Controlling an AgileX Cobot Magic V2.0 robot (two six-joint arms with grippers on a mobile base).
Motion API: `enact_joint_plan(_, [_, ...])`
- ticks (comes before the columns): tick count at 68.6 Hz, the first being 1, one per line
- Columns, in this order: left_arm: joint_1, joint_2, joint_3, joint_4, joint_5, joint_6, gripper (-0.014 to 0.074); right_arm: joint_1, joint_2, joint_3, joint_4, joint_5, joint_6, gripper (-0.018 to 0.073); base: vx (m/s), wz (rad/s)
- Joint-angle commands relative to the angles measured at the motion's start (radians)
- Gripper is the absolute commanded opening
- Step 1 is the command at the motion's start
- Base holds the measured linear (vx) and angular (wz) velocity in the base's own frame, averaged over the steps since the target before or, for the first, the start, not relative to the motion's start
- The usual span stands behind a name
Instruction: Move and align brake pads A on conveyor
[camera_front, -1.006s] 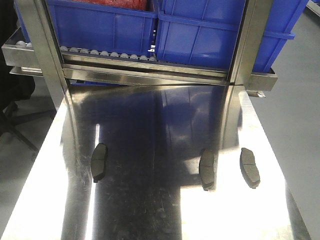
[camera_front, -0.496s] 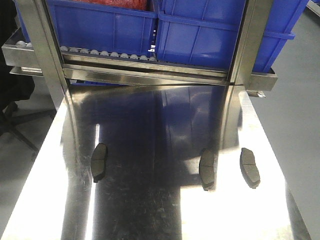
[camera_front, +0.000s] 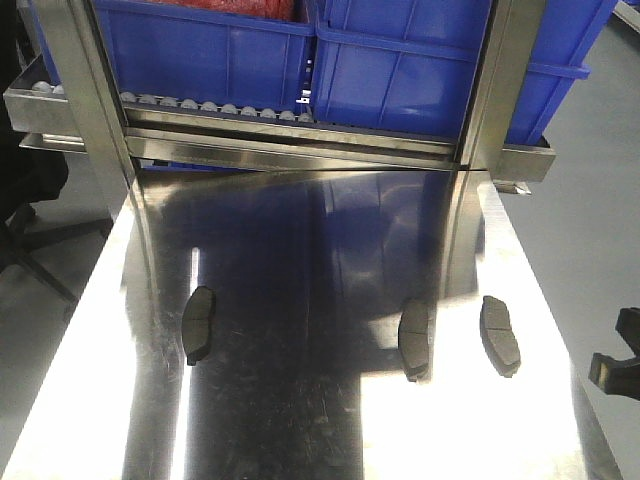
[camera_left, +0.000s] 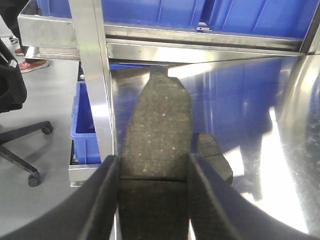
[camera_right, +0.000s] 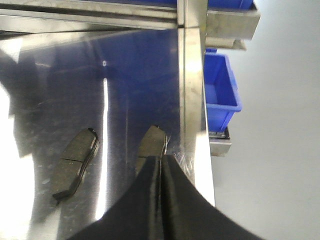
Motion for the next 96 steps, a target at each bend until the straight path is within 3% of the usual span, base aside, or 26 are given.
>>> enact_joint_plan(1, [-0.003, 0.002, -0.029, -0.009, -0.092, 0.0, -0.0006, -0.004, 0.018, -0.039, 0.006, -0.071, 0.002, -0.0005, 0.0, 0.0])
enact_joint_plan(13, [-0.003, 0.002, -0.029, -0.009, -0.092, 0.0, -0.0006, -0.004, 0.075, -0.105, -0.027, 0.054, 0.002, 0.0067, 0.0, 0.0])
enact_joint_plan(31, [-0.003, 0.002, -0.029, -0.009, -0.092, 0.0, -0.0006, -0.004, 0.247, -0.243, -0.037, 0.171, -0.005, 0.0342, 0.0, 0.0])
enact_joint_plan(41, [-0.003, 0.002, -0.029, -0.009, -0.092, 0.0, -0.0006, 0.014, 0.384, -0.332, -0.039, 0.22, -0.005, 0.0438, 0.0, 0.0])
enact_joint_plan(54, [-0.003, 0.002, -0.029, -0.009, -0.092, 0.0, -0.0006, 0.06, 0.594, -0.461, -0.041, 0.283, 0.013, 0.0449, 0.0, 0.0])
enact_joint_plan(74, [-0.003, 0.002, -0.029, -0.009, -0.092, 0.0, -0.0006, 0.06, 0.915, -0.699, -0.053, 0.484, 0.051, 0.0449, 0.0, 0.0])
enact_joint_plan(96, [-0.003, 0.002, -0.029, -0.009, -0.092, 0.0, -0.0006, 0.06, 1.097, -0.853, -0.067, 0.581, 0.052, 0.0449, 0.0, 0.0])
